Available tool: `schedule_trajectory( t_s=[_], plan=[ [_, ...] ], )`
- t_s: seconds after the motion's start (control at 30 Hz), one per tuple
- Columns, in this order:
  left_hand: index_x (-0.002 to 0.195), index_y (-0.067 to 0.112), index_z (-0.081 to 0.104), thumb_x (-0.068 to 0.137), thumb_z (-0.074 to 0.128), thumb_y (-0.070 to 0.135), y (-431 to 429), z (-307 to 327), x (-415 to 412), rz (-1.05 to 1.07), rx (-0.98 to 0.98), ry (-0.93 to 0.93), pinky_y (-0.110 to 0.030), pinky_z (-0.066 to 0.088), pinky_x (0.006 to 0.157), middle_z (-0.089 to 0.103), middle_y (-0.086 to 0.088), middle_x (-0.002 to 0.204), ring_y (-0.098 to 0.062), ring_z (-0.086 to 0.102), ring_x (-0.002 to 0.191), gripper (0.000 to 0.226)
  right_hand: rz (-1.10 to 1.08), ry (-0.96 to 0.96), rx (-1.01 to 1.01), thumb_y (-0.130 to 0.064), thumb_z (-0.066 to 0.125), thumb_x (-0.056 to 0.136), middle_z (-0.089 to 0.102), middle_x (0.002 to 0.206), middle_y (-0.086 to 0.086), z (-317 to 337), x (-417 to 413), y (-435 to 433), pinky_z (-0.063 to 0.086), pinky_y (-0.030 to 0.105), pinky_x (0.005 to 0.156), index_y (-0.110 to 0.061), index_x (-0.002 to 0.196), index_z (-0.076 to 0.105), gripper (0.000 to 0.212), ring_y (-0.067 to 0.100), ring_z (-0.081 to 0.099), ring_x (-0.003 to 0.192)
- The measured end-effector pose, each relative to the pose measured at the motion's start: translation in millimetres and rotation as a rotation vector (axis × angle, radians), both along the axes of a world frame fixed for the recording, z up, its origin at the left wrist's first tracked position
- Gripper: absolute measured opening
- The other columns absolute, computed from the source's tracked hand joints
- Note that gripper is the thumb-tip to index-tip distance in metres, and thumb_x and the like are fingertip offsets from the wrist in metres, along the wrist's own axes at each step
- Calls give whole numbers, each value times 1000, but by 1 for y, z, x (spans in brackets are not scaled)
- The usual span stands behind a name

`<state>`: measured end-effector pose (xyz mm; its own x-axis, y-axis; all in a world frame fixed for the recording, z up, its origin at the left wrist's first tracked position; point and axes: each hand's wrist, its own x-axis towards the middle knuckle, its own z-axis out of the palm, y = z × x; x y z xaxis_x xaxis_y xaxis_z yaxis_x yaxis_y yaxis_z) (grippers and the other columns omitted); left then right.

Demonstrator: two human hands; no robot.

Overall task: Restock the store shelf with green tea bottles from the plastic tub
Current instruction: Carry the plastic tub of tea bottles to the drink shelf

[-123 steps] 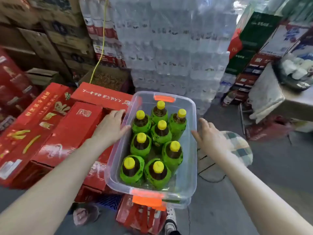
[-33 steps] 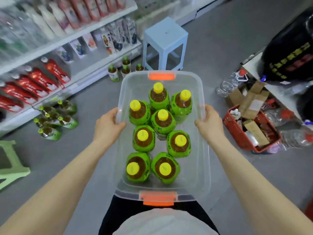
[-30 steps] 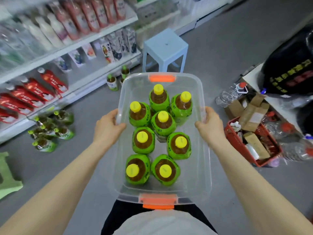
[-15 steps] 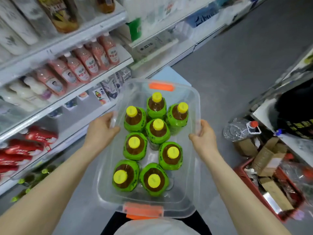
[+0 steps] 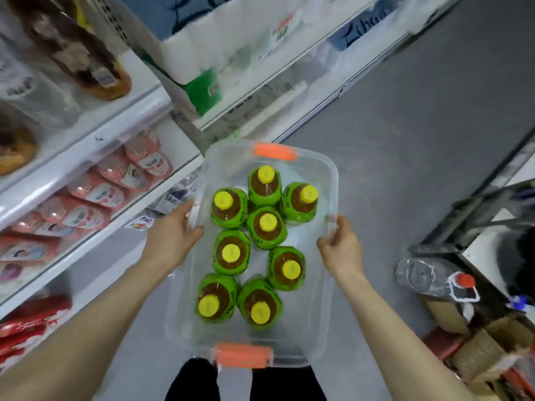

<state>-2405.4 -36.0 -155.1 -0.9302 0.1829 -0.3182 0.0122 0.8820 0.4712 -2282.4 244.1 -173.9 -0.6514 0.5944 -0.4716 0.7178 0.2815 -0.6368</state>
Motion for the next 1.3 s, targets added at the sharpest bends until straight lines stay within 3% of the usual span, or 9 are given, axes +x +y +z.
schedule_trajectory(
  t_s=[0.1, 0.37, 0.67, 0.93, 1.03, 1.1, 1.17, 1.23, 1.3],
  plan=[
    [134, 18, 54, 84, 70, 19, 37, -24, -53, -104, 1, -3, -34, 33, 63, 47, 4, 62, -34, 60, 79, 52, -35, -17, 41, -3, 59, 83, 52, 69, -8, -18, -38, 28, 36, 27, 69, -21, 122, 52, 44, 24, 54, 74],
    [144, 23, 43, 88, 66, 23, 109, -100, -148, -212, -48, -67, -44, 50, 83, 69, -17, 98, -39, 62, 98, 60, -106, -155, 35, -7, 55, 89, 54, 75, -1, -80, -90, 66, 34, 30, 66, -17, 124, 40, 40, 26, 54, 72],
    [142, 31, 42, 88, 65, 24, 115, -144, -166, -233, -82, -50, -46, 52, 73, 57, -3, 74, -36, 62, 78, 59, -117, -212, 120, -4, 48, 90, 57, 77, 18, -121, -99, 57, 36, 37, 61, -8, 126, 33, 39, 44, 58, 75],
    [145, 33, 31, 95, 56, 30, 121, -141, -166, -239, -181, -132, -46, 49, 75, 63, -5, 83, -34, 61, 83, 56, -66, -357, 145, -9, 46, 95, 48, 77, 11, -110, -107, 57, 34, 37, 64, -6, 126, 29, 36, 36, 48, 72],
    [148, 32, 28, 96, 54, 31, 121, -138, -164, -256, -184, -133, -46, 49, 75, 64, -10, 89, -35, 60, 86, 57, -25, -392, 158, -10, 45, 96, 44, 74, 7, -105, -108, 58, 34, 37, 66, -5, 124, 28, 33, 41, 58, 84],
    [150, 28, 23, 97, 53, 32, 121, -134, -163, -302, -216, -145, -44, 46, 75, 64, -15, 97, -38, 59, 93, 61, 18, -413, 150, -15, 46, 98, 50, 81, 11, -103, -105, 61, 35, 38, 69, -4, 126, 27, 36, 43, 61, 94],
    [150, 19, 23, 97, 54, 30, 121, -125, -164, -404, -309, -138, -43, 44, 74, 63, -19, 105, -40, 58, 99, 62, 67, -443, 139, -24, 50, 99, 59, 105, 19, -97, -102, 64, 38, 39, 73, -4, 128, 29, 41, 43, 60, 105],
    [141, 10, 34, 94, 58, 26, 115, -108, -163, -542, -403, -75, -44, 44, 75, 61, -22, 112, -42, 56, 105, 55, 104, -459, 140, -28, 53, 98, 52, 128, 20, -84, -92, 61, 43, 42, 82, -4, 130, 34, 44, 43, 56, 114],
    [134, 10, 45, 92, 58, 20, 104, -88, -158, -671, -456, 10, -45, 46, 84, 58, -21, 117, -42, 52, 110, 45, 143, -421, 184, -25, 52, 98, 44, 135, 19, -64, -75, 50, 44, 43, 87, -6, 135, 37, 44, 42, 53, 116]
  ],
)
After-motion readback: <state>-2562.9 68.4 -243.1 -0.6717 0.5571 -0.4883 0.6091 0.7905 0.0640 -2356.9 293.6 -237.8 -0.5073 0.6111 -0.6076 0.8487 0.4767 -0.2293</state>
